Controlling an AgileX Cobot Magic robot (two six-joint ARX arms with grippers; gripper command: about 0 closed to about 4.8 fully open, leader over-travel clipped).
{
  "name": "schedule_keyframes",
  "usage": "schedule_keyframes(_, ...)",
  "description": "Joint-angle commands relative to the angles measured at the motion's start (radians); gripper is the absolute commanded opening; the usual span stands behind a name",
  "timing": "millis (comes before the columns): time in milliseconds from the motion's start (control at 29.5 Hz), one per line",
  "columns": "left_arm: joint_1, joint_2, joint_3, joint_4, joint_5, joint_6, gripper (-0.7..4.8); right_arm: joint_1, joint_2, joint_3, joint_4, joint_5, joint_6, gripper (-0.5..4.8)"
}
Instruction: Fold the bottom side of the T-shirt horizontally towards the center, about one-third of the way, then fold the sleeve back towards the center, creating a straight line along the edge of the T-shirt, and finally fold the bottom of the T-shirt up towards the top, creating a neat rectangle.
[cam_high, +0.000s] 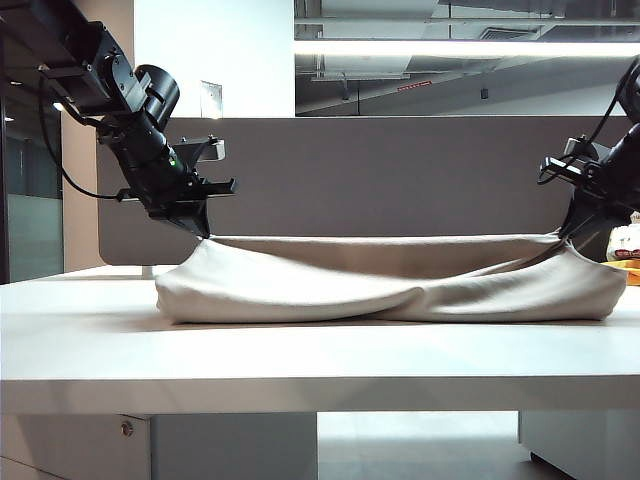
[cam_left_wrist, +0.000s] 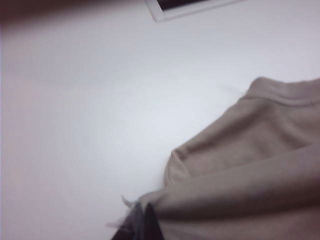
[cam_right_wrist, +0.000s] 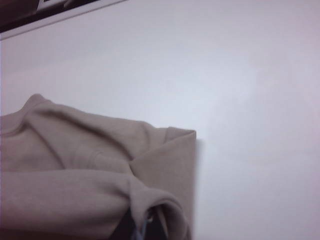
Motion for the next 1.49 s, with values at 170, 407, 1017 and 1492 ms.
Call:
schedule_keyframes(170,0.003,0.006,0.004,0.048,-0.014,0.006,3.26,0.004,-0.005,0.006,0.061,0.018,0.005,4.24)
schedule_keyframes(407,0.004,-0.002,0.004,0.063,-0.074,0.006,4.79,0.004,-0.009,0.006,0.087,-0.039,0.009,4.79)
schedule_keyframes(1017,0.037,-0.38,-0.174,-0.128,-0.006,-0.121,0.56,0.0,-0.248,-0.042,-0.259,-0.076,-0.093,-0.03)
schedule_keyframes(1492,0.015,-1.027,-0.834,-0.005,-0.023,-0.204,0.56,0.023,-0.877,-0.732,-0.006,-0.088,-0.058,-0.03)
